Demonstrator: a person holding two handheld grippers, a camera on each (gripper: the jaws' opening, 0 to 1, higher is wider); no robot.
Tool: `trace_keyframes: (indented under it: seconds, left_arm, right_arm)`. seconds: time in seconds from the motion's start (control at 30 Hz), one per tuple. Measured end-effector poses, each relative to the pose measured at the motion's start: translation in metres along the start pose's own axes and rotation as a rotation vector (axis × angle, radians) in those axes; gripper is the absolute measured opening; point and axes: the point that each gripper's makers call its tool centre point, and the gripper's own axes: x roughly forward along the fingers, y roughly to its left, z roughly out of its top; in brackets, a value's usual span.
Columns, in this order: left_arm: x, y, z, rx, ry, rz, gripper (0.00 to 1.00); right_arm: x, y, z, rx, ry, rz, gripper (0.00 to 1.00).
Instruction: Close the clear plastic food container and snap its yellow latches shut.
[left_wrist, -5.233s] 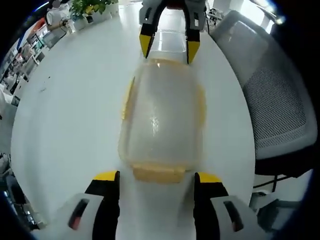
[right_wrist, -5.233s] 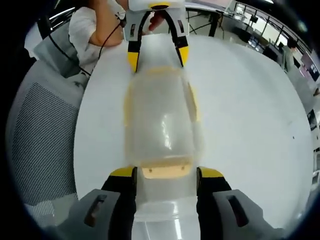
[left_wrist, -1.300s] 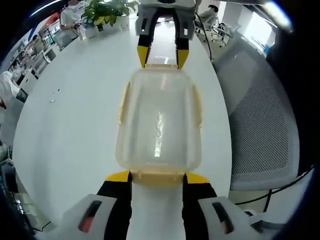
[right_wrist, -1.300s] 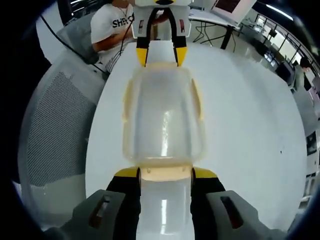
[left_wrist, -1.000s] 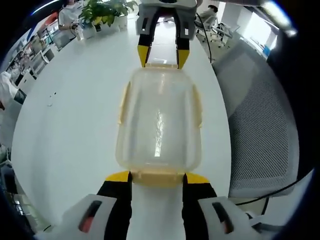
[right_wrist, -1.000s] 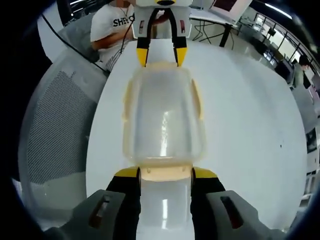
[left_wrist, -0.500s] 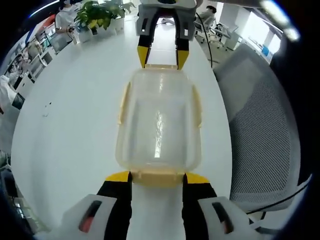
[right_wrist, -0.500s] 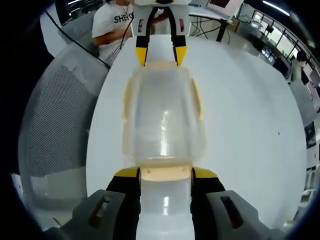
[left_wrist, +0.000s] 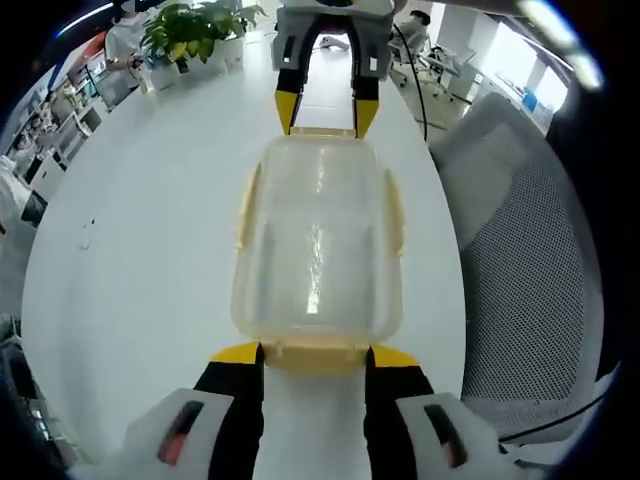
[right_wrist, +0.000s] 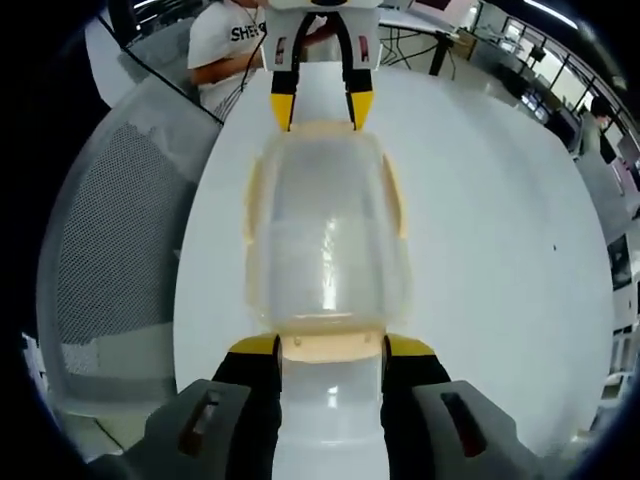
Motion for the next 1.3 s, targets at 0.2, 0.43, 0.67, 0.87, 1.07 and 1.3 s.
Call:
trace_keyframes:
  seconds: [0.2,0.43,0.67,0.87,1.07,1.3]
  left_arm:
    - [0.001,0.002,0.011,0.006,-0.01,0.011,0.33]
    - [0.006,0.0,0.024,0.007,-0.021,0.007,0.33]
    - [0.014,-0.001,0.043,0.008,-0.041,-0.001,0.33]
    - [0.018,-0.002,0.053,0.016,-0.035,-0.004,0.33]
    - [0.021,-0.004,0.064,0.018,-0.051,-0.002,0.33]
    - [0.027,-0.005,0.077,0.024,-0.062,0.004,0.33]
  right_arm:
    - [-0.006,-0.004,-0.009,0.0,-0.002,-0.014,0.35]
    - [-0.011,-0.002,-0.021,0.003,0.013,-0.015,0.35]
    - [-0.02,-0.004,-0.04,0.013,0.029,-0.022,0.35]
    - [-0.024,-0.003,-0.05,0.016,0.048,-0.028,0.35]
    - [-0.028,-0.003,-0.061,0.019,0.056,-0.037,0.35]
    - [-0.033,-0.004,-0.074,0.023,0.069,-0.043,0.35]
